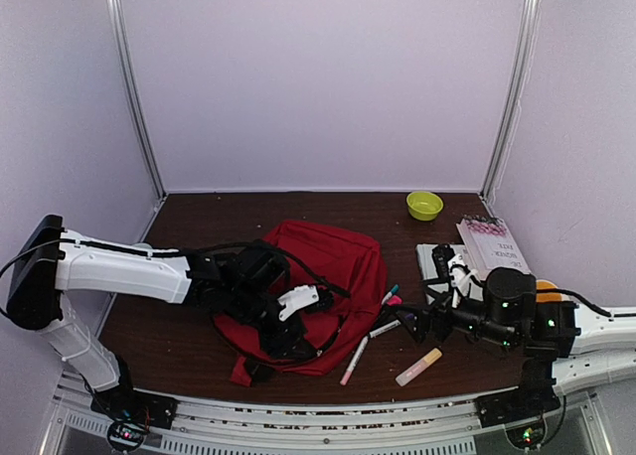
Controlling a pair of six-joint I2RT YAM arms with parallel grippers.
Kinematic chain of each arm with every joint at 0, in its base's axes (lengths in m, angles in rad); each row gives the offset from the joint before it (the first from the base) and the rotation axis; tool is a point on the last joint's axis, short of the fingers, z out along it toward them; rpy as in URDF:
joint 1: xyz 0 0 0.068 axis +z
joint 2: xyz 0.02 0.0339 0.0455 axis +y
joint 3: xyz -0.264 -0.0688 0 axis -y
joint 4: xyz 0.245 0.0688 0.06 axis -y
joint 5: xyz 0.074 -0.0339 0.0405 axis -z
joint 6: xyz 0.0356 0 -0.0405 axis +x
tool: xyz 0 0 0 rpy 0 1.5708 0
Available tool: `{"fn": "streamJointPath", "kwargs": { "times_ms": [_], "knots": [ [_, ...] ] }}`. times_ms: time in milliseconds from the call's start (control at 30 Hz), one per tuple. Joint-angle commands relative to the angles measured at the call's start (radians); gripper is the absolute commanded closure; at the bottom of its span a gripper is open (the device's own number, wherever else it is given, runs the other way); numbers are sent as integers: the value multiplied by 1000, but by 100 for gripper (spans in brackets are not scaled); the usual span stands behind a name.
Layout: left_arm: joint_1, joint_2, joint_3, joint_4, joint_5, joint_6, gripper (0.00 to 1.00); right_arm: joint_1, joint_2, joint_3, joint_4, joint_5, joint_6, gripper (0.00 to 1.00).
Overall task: Pack the student bag
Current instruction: Pick up the largest pocket of the bag from the student bag.
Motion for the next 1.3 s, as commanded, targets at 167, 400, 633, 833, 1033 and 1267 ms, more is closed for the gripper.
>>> {"fn": "streamJointPath", "kwargs": {
  "times_ms": [167,400,633,833,1033,1267],
  "knots": [
    [11,47,-2,92,98,-18,41,0,2,11,19,-3,18,1],
    [12,102,14,88,82,-27,39,0,0,13,11,-6,25,1],
    [12,73,8,88,107,-40,49,0,-3,4,14,-5,36,1],
    [12,61,17,68,115,-47,58,0,1,7,4,-13,37,1],
    [11,41,24,51,113,-50,69,0,-4,3,1,-14,52,1],
    [10,32,54,-1,107,-45,76,1,-1,2,8,-19,65,1]
  ]
}}
